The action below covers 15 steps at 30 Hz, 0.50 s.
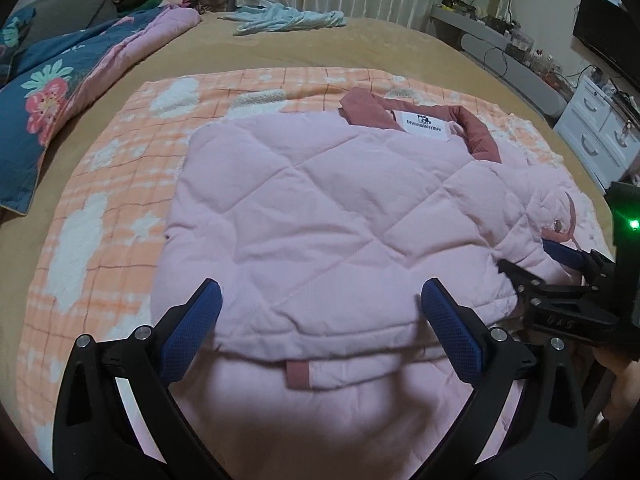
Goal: Fold large clothes
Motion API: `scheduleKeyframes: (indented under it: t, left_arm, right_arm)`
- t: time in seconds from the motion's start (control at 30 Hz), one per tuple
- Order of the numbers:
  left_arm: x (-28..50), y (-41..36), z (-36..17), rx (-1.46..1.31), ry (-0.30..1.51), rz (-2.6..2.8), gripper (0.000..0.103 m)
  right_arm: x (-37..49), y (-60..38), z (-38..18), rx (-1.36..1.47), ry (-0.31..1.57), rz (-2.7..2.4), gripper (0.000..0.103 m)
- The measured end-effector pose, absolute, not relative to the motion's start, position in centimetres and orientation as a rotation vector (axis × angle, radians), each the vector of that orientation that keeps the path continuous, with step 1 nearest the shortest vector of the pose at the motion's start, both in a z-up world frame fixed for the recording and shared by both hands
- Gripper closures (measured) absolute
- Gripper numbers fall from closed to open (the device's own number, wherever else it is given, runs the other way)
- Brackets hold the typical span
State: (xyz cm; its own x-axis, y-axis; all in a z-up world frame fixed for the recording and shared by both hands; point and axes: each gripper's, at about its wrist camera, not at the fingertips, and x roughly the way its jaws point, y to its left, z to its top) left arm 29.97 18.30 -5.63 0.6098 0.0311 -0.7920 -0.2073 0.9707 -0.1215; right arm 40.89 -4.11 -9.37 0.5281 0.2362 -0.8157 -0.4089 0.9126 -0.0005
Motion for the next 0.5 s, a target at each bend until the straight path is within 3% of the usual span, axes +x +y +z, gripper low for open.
scheduleKeyframes:
  t: [0.5]
  left_arm:
    - [26.9, 17.5, -2.2, -0.255, 0.847, 0.110, 0.009]
  right_arm:
    - [34.4, -8.6, -2.2, -0.114, 0.800, 0.386, 0.004]
